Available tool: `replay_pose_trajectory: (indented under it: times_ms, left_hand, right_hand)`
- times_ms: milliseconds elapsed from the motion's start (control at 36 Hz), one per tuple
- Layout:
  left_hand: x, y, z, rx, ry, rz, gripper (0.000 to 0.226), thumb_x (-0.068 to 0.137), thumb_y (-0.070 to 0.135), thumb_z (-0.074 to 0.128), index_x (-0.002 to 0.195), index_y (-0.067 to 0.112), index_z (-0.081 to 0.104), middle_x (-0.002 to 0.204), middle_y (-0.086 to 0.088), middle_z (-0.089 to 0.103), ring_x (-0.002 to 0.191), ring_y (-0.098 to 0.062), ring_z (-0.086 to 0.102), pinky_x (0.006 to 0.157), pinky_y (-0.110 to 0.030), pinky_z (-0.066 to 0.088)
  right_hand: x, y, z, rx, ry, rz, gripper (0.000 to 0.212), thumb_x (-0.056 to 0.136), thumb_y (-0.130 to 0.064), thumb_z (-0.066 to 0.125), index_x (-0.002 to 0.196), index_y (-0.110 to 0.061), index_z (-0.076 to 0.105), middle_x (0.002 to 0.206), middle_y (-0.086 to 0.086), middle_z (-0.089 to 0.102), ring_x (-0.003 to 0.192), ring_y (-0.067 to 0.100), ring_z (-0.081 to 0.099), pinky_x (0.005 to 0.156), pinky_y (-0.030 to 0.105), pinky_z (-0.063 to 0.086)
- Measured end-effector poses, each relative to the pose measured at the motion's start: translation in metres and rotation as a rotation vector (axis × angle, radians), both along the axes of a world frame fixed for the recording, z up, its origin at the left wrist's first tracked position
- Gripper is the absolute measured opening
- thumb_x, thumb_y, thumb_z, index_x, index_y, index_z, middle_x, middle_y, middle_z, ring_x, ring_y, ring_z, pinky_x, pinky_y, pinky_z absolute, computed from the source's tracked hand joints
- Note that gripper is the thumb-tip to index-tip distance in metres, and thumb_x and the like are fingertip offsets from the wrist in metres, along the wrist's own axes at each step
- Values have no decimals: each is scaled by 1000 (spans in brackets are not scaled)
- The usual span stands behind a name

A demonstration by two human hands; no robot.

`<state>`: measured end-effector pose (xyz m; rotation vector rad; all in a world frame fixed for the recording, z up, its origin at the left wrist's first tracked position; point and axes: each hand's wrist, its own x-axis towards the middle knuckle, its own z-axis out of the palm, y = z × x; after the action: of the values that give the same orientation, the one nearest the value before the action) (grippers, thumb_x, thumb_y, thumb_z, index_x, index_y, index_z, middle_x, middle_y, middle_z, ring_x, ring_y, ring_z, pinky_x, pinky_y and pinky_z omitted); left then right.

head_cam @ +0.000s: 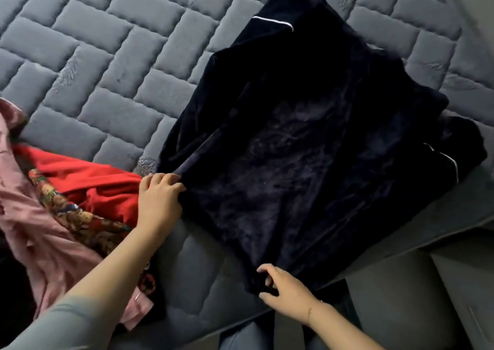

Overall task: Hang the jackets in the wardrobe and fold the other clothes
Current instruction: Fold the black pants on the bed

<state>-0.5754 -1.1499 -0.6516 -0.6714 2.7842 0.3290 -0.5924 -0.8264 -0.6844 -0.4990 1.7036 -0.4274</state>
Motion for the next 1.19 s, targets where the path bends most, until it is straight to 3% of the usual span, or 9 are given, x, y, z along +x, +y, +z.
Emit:
replay_pose_trajectory:
  times_ms: [167, 306, 389, 611, 778, 861, 1000, 1083, 1194]
  left_hand:
    - [-43, 113, -16, 193, 182, 44, 41, 81, 8, 65, 122, 15, 66, 135, -13, 56, 121, -34, 54, 95, -46, 42]
    - [-56, 177, -69, 242, -182, 102, 59, 102, 48, 18, 147, 37, -19, 154, 4, -32, 140, -16, -34, 114, -48, -16]
    - [-62, 193, -85, 127, -248, 185, 58, 100, 51, 9, 135, 37, -36, 141, 6, -48, 131, -16, -46, 104, -48, -31]
    - [-102, 252, -76, 197, -117, 685, 57, 104, 38, 21, 151, 30, -10, 159, 1, -22, 146, -19, -20, 114, -53, -13]
    - [-128, 340, -48, 425, -13, 962, 61, 103, 30, 39, 155, 19, 8, 161, -5, -12, 149, -22, -10, 117, -50, -3]
    - [-131, 386, -39, 467, -4, 961, 60, 102, 29, 41, 154, 22, 10, 161, -4, -13, 148, -22, -11, 117, -46, -4]
    - [-127, 419, -33, 515, 231, 1124, 49, 101, 24, 47, 148, 17, 34, 160, -1, 17, 148, -18, 11, 118, -40, 12]
    - [-119, 417, -30, 482, 450, 1382, 42, 97, 20, 54, 137, 8, 47, 142, -11, 44, 133, -27, 38, 112, -39, 29]
    - [-100, 404, -33, 153, 494, 1721, 54, 88, 19, 67, 133, -1, 46, 141, -23, 36, 129, -41, 35, 108, -36, 23]
  right_hand:
    - [-58, 35, 17, -180, 336, -235, 21, 91, -9, 58, 105, -22, 66, 101, -16, 59, 100, 3, 55, 90, 18, 43]
    - [-141, 75, 27, -219, 817, -172, 28, 79, 8, 65, 102, -8, 70, 110, 3, 63, 107, 15, 50, 99, 23, 35]
    - [-193, 100, 27, -172, 987, -62, 25, 79, 0, 70, 102, -10, 68, 117, 5, 62, 115, 22, 52, 107, 41, 35]
    - [-314, 170, 14, 100, 702, 300, 22, 98, -36, 47, 95, -16, 57, 88, 1, 62, 97, 22, 58, 96, 36, 36]
    - [-301, 210, 7, 295, 553, 629, 26, 99, -38, 36, 101, -20, 54, 112, 7, 66, 110, 25, 57, 92, 35, 35]
    - [-272, 232, 7, 458, 304, 472, 34, 98, -40, 40, 114, -12, 52, 122, 14, 61, 112, 27, 58, 91, 32, 43]
    - [-226, 257, 15, 454, -377, -63, 30, 99, -29, 49, 126, -17, 45, 84, -5, 55, 68, 4, 50, 58, 17, 36]
    - [-240, 249, 14, 245, -281, -514, 30, 98, -5, 45, 127, 1, 50, 85, 0, 62, 69, 8, 56, 59, 16, 41]
    - [-295, 221, 9, -7, -345, -1029, 35, 101, -13, 37, 132, -1, 48, 111, 12, 64, 97, 22, 62, 80, 29, 49]
